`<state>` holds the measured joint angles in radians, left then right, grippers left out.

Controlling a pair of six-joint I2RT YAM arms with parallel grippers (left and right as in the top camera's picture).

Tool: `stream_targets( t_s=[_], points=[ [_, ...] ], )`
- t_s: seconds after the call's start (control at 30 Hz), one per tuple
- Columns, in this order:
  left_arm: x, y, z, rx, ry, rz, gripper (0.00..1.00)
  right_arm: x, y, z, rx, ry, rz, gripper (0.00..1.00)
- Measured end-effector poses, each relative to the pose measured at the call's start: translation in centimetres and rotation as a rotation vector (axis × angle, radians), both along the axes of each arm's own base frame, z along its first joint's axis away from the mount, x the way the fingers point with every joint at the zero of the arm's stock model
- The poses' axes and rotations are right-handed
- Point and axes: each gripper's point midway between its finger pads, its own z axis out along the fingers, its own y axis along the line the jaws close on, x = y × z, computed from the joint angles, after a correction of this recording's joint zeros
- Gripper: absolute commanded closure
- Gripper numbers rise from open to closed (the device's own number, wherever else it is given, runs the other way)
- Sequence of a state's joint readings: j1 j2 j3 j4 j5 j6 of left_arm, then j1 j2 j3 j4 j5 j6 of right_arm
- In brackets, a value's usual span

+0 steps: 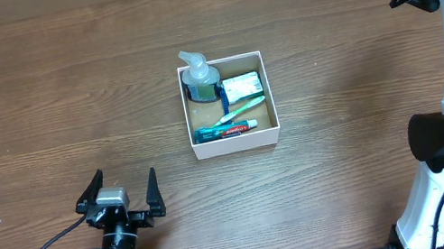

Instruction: Pack container

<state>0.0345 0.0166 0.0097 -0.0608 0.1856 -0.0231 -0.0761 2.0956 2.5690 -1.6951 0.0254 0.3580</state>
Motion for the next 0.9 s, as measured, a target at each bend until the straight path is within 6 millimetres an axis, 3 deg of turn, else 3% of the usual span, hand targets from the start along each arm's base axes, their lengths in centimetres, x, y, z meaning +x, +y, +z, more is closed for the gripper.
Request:
stream_targets(
  t_s=[0.13, 0.23, 0.43, 0.63, 0.8, 0.9],
  points=[
    [0.0, 0.0, 0.0, 0.000, 0.000, 0.000, 0.00, -1.0, 0.2, 0.8, 0.000, -0.012, 0.003, 0.00],
    [0.0, 0.0, 0.0, 0.000, 0.000, 0.000, 0.00, -2.8, 0.5, 2.6, -0.003, -0.055, 0.007, 0.00],
    [0.0, 0.0, 0.0, 0.000, -0.002, 0.000, 0.00, -10.6, 2.1, 7.5, -0.009, -0.166, 0.040, 0.00],
    [0.0, 0.0, 0.0, 0.000, -0.002, 0.000, 0.00, -17.4, 3.6, 10.5, -0.007, -0.285, 0.084, 0.00],
    [0.0, 0.0, 0.0, 0.000, -0.002, 0.000, 0.00, -21.7, 3.5, 11.1, -0.010, -0.359, 0.084, 0.00],
    [0.0, 0.0, 0.0, 0.000, -0.002, 0.000, 0.00, -24.3, 3.5, 10.2, -0.011, -0.389, 0.084, 0.00]
  ],
)
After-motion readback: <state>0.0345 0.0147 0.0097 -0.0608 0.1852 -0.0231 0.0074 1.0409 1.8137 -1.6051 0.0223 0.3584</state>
